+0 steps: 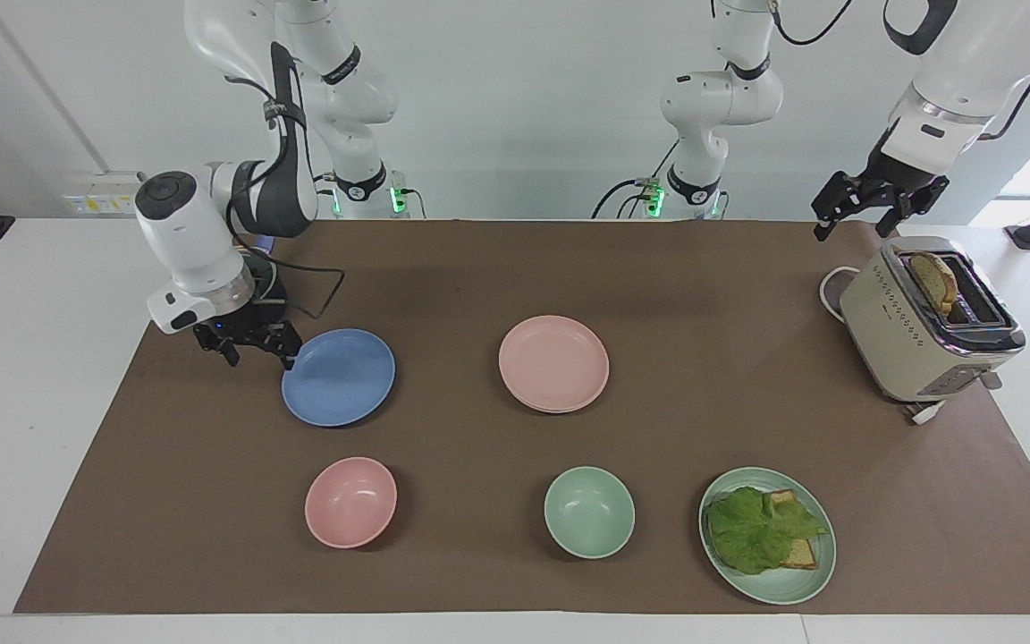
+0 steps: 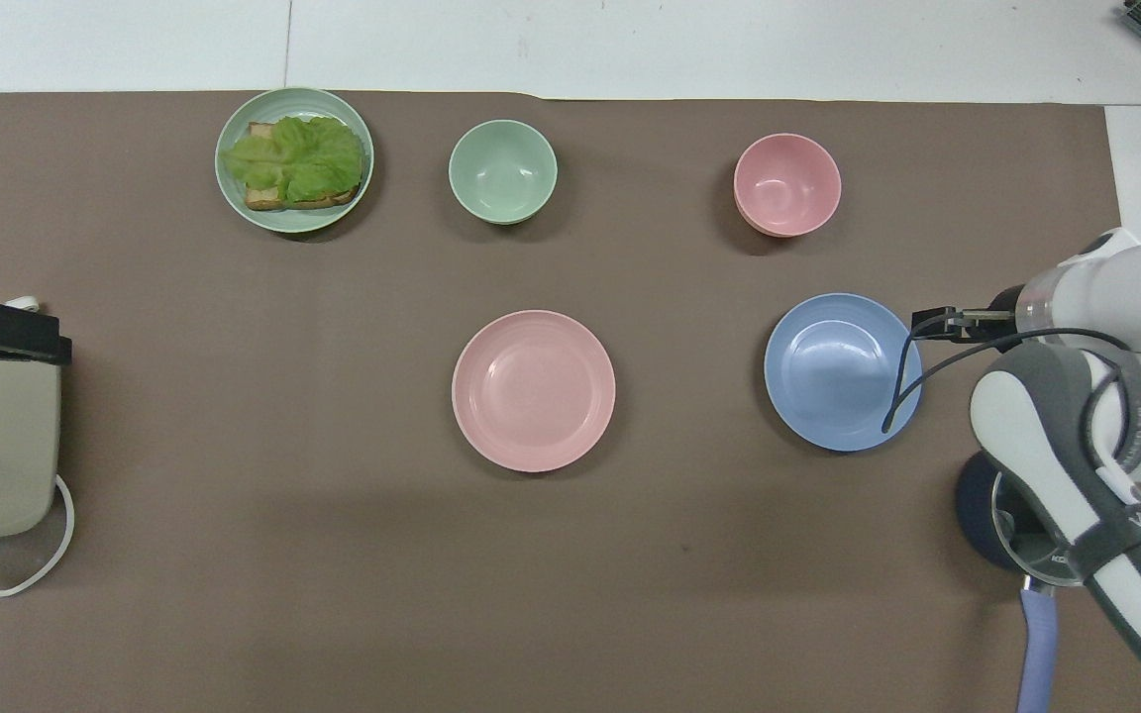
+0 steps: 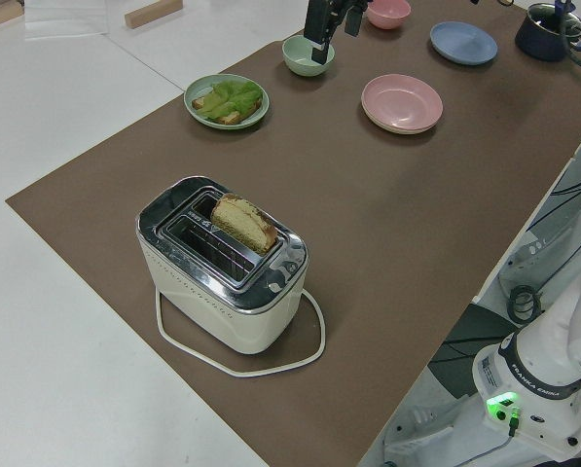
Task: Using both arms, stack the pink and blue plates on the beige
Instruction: 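Grasp the rim of the blue plate with the right gripper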
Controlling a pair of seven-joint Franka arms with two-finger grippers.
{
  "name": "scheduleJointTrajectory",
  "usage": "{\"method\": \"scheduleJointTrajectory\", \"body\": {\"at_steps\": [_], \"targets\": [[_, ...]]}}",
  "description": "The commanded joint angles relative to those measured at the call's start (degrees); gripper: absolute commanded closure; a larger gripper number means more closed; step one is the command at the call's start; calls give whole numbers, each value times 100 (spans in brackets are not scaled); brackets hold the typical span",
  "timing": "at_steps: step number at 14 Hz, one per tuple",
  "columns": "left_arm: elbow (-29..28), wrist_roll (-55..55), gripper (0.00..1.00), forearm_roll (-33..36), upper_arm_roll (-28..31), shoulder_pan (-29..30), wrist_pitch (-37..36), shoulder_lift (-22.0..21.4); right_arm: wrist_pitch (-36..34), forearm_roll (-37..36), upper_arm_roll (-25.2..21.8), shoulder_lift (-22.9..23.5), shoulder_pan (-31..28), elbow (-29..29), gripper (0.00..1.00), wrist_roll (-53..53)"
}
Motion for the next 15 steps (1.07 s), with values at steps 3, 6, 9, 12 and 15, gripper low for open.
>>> {"method": "scheduleJointTrajectory", "body": {"at_steps": [3, 6, 9, 12, 15], "targets": [[19, 59, 0, 88, -8, 67, -67, -31, 817, 17, 48, 76, -97, -701, 0, -198], [19, 59, 0, 88, -8, 58, -85, -31, 1047, 17, 48, 155, -106, -852, 0, -198], [19, 59, 0, 88, -8, 67, -76, -31, 1047, 17, 48, 155, -106, -878, 3, -198], [19, 59, 0, 80, -8, 67, -76, -31, 1038, 17, 57, 155, -106, -905, 38, -198], [19, 59, 0, 80, -8, 58, -76, -31, 1012, 104, 75, 147, -88, -878, 100, -198]]}}
